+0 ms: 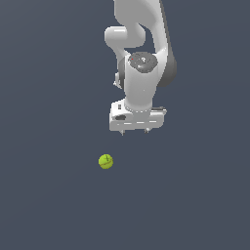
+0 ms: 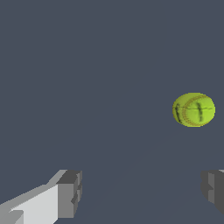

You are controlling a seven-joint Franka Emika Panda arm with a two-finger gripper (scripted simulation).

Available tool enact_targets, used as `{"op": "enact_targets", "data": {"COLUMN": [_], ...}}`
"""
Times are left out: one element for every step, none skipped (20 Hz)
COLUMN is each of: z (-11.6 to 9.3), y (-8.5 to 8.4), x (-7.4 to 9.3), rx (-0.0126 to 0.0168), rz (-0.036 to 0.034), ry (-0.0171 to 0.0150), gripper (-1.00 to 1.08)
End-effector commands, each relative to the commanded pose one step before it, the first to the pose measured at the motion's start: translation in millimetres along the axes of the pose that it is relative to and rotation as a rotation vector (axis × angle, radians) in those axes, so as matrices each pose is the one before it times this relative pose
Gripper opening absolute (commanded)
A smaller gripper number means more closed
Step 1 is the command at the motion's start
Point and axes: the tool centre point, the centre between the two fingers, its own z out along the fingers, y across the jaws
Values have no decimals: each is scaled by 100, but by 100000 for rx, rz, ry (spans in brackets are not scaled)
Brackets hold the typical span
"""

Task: Pick up the object and move it to a goal position.

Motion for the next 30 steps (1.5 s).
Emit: {"op": "enact_targets", "data": {"z": [151, 71, 76, 85, 99, 121, 149, 174, 192, 206, 224, 246, 268, 289, 311, 333, 357, 378, 386, 390, 394, 397, 384, 366, 348, 330, 311, 291, 271, 251], "y": [198, 108, 121, 147, 172, 200, 234, 270, 298, 328, 357, 391, 426, 460, 494, 529, 566, 598, 607, 611, 614, 614, 590, 559, 527, 494, 462, 430, 396, 364], "x": [18, 58, 80, 98, 113, 122, 130, 138, 148, 158, 165, 169, 170, 170, 167, 161, 152, 139, 118, 96, 75, 52, 29, 8, -9, -24, -35, -44, -50, -56], "rx": [-9, 1, -6, -12, -14, -11, -5, 0, 0, -3, -3, 0, 3, 5, 8, 11, 14, 18, 21, 24, 27, 29, 30, 30, 30, 29, 28, 27, 26, 24], "rz": [-192, -338, -463, -565, -662, -740, -820, -900, -998, -1098, -1198, -1289, -1381, -1476, -1571, -1664, -1757, -1839, -1849, -1846, -1844, -1831, -1749, -1653, -1556, -1460, -1363, -1267, -1174, -1076], "ry": [-165, -15, 4, 17, 21, 11, -5, -15, -14, -7, -4, -7, -9, -8, -7, -6, -5, -4, -2, 1, 3, 5, 8, 9, 11, 12, 13, 14, 14, 14], "gripper": [100, 100, 100, 100, 100, 100, 100, 100, 100, 100, 100, 100, 100, 100, 100, 100, 100, 100, 100, 100, 100, 100, 100, 100, 100, 100, 100, 100, 100, 100]}}
